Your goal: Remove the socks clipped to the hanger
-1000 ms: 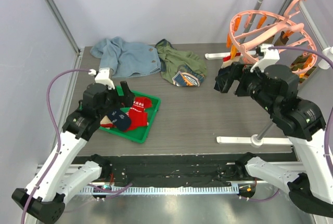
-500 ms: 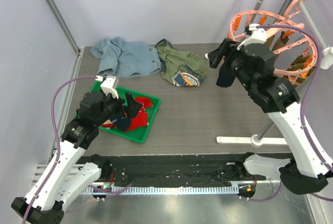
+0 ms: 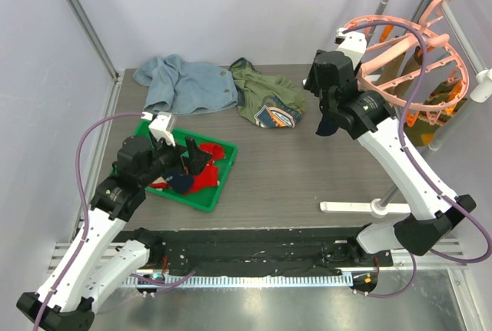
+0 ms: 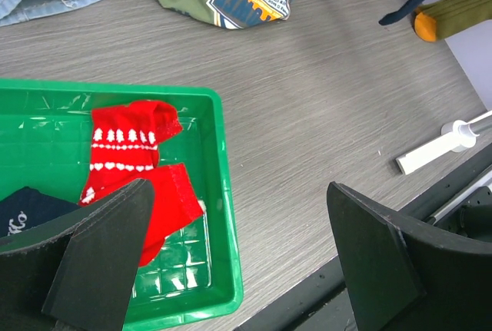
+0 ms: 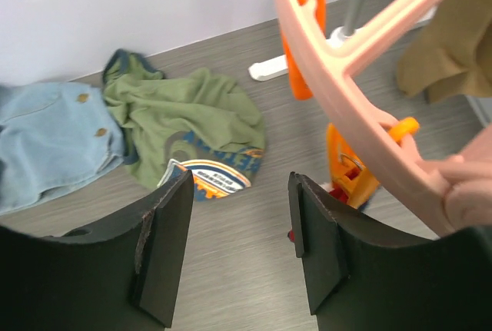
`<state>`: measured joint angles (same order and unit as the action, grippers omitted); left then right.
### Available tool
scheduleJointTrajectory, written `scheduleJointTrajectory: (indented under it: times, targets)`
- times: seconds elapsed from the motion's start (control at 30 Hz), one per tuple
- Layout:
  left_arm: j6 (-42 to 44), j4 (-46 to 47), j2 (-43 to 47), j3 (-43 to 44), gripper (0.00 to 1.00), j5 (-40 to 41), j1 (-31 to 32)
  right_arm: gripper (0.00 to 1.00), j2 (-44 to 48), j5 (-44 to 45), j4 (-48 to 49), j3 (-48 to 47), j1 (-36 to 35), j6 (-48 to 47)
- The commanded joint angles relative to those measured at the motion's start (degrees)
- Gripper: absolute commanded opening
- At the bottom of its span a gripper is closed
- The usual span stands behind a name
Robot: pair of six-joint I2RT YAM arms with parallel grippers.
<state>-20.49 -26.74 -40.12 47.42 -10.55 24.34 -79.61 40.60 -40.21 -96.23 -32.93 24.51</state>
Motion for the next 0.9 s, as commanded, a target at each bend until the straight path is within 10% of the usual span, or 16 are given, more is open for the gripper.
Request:
scheduleJointTrajectory:
  times: [0.0, 0.53, 0.87]
  targets:
    - [0.2, 2.7, 0.9, -0.3, 1.0, -1.2, -0.2, 0.59, 1.6, 7.6, -1.5, -2.0, -1.8, 0.1]
    - [-0.4, 2.6, 0.7, -0.4, 1.0, -0.9, -0.2, 0.55, -0.7, 12.8, -21.8, -9.9, -5.8, 5.2]
    - [-0.7, 2.5, 0.7, -0.6, 1.0, -0.1, -0.3, 0.56, 0.4, 18.6, -13.5, -2.1, -5.7, 4.1]
